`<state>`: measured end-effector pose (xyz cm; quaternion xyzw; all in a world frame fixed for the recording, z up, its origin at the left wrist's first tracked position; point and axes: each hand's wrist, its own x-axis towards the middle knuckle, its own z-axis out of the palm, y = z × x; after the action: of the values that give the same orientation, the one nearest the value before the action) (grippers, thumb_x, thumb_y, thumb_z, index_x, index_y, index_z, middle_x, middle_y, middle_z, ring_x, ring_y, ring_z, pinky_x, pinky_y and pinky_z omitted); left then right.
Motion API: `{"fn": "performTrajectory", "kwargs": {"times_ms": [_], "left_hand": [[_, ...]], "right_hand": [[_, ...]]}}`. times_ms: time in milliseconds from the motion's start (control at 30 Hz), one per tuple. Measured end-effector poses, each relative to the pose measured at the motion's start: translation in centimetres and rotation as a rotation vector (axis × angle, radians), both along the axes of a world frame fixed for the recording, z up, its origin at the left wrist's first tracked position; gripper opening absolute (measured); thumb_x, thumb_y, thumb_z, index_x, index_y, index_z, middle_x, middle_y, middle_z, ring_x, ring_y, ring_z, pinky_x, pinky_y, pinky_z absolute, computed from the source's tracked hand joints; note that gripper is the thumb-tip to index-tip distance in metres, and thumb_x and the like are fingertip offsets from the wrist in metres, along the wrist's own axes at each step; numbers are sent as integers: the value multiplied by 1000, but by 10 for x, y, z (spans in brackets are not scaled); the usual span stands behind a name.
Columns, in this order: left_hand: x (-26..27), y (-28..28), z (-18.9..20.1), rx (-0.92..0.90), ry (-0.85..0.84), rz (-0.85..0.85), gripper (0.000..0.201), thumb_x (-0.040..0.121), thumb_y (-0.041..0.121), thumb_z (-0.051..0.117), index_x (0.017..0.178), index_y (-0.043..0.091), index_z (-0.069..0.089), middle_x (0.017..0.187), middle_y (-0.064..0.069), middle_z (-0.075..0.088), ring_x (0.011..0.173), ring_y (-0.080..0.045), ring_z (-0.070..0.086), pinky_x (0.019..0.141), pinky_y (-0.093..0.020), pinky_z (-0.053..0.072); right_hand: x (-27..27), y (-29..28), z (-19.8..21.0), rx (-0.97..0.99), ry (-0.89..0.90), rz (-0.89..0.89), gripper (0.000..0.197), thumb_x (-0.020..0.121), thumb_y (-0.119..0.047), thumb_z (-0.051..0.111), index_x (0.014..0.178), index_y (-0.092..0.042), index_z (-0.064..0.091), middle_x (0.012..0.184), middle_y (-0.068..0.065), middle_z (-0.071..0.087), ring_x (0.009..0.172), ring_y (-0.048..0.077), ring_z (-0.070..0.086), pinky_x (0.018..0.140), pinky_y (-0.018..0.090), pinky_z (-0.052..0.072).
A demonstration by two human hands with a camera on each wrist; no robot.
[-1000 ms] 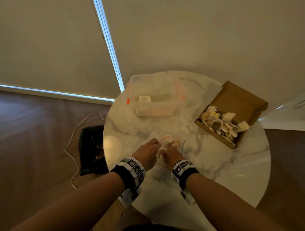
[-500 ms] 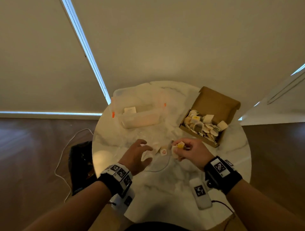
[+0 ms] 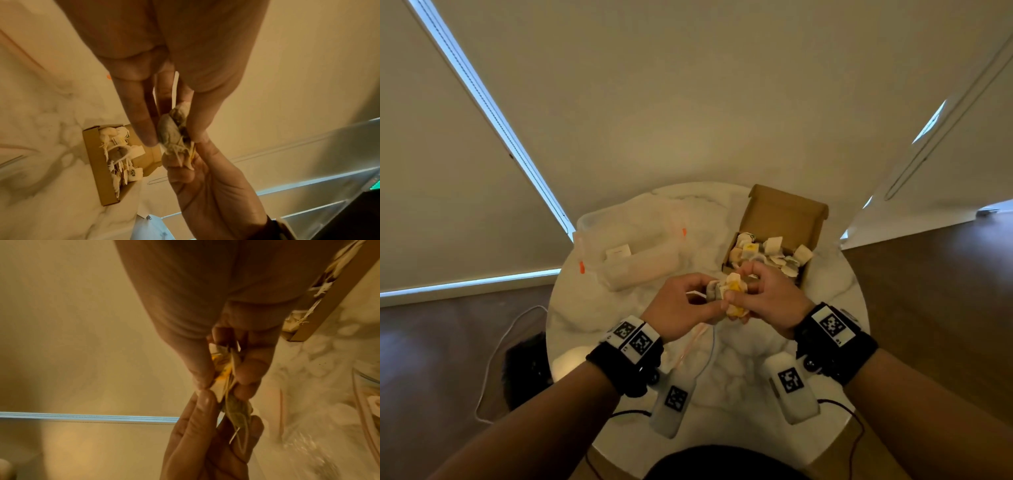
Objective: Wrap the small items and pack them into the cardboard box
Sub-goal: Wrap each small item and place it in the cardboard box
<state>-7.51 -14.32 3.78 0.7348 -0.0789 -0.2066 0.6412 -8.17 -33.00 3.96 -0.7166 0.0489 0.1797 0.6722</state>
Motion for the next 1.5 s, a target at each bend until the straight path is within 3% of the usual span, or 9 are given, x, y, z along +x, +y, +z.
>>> {"fn": "performTrajectory", "kwargs": {"times_ms": [100,200,300,533,700,867,1100,1267,1500], "left_hand": [[2,-3,-1,-17,1,59,21,80,1,74,101,5,70,94,-16,68,76,-24,70,70,-36,60],[4,-6,-1,-38,33,123,19,82,-2,71,100,3,68,92,-15,67,70,-22,69,68,-35,60],[6,-8,-3,-57,51,155,18,82,-4,70,97,5,68,91,-15,66,68,-19,68,66,-34,59],[13,-9,-7,-135,128,192,25,85,-5,66,102,13,66,101,-12,70,85,-24,70,69,-40,60],[13,-12,-3,-249,202,254,23,87,-5,64,102,12,67,97,-11,70,80,-20,69,67,-35,59],[17,-11,-1,-430,345,318,27,90,-3,60,115,4,61,103,-14,70,83,-22,71,68,-31,58],[18,-12,2,-513,384,314,30,89,-5,59,118,2,59,104,-16,68,83,-23,71,68,-30,59],[17,-12,-1,-510,367,344,30,91,0,59,120,2,59,109,-18,68,86,-23,71,70,-32,59],[16,-14,-3,-529,312,374,27,92,-1,56,117,6,60,104,-12,70,88,-22,70,70,-31,58]], "right_hand": [[1,1,3,-47,-79,-67,20,80,-8,75,88,-11,57,97,23,66,71,33,69,57,34,56],[3,2,6,-69,-139,-95,16,81,-8,74,95,-6,66,98,21,67,73,28,70,59,32,58],[5,3,9,-96,-165,-106,12,85,-7,69,96,-13,70,95,16,70,82,27,71,67,37,61],[14,2,1,-243,-219,-77,21,91,-12,62,109,-7,71,101,9,73,90,21,71,81,42,59],[15,6,13,-84,-126,-155,15,94,-11,58,101,-7,71,101,15,72,89,26,71,78,39,60],[17,4,22,211,111,-242,32,98,-19,51,106,9,64,97,29,66,85,37,67,74,37,60],[20,4,15,-28,-151,-163,30,79,-9,76,106,2,67,90,22,71,77,31,71,70,35,61],[21,2,11,-166,-224,-174,28,76,3,75,101,-7,71,94,15,72,85,28,71,72,36,61],[20,4,19,2,16,-229,21,82,-5,72,101,0,66,83,26,70,63,26,69,61,32,59]]}}
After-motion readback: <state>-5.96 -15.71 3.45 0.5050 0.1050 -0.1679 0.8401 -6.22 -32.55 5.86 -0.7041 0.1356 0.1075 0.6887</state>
